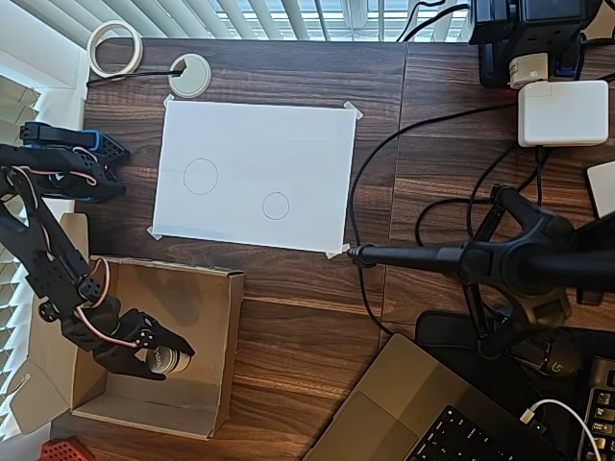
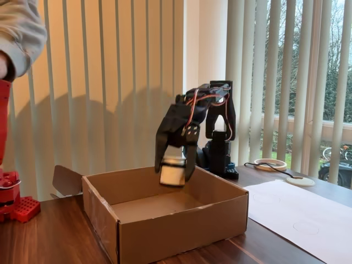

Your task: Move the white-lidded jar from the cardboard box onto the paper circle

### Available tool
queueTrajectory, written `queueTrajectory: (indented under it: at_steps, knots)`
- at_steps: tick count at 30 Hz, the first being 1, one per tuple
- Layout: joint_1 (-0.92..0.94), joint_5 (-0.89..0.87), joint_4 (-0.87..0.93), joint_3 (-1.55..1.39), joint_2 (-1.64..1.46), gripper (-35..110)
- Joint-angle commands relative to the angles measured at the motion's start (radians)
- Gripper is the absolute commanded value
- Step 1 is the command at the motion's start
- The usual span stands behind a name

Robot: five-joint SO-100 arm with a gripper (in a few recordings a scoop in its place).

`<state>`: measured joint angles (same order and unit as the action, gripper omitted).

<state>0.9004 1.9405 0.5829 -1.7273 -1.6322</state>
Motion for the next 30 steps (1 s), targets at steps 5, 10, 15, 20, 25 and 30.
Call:
queueTrajectory:
  at_steps: [5, 10, 15, 20, 25, 30]
  knots:
    - [-0.216, -0.066, 0.072, 0.057, -0.33, 2]
    - [-0.368, -0.092, 0.072, -0.025, -0.374, 1]
    - [-0.508, -0.103, 0.067, -0.158, -0.364, 1]
    - [-0.601, -0.089, -0.008, -0.268, -0.279, 1]
    - [-0.657, -0.1, -0.138, -0.295, -0.169, 1]
    - [-0.681, -0.107, -0.272, -0.287, -0.034, 1]
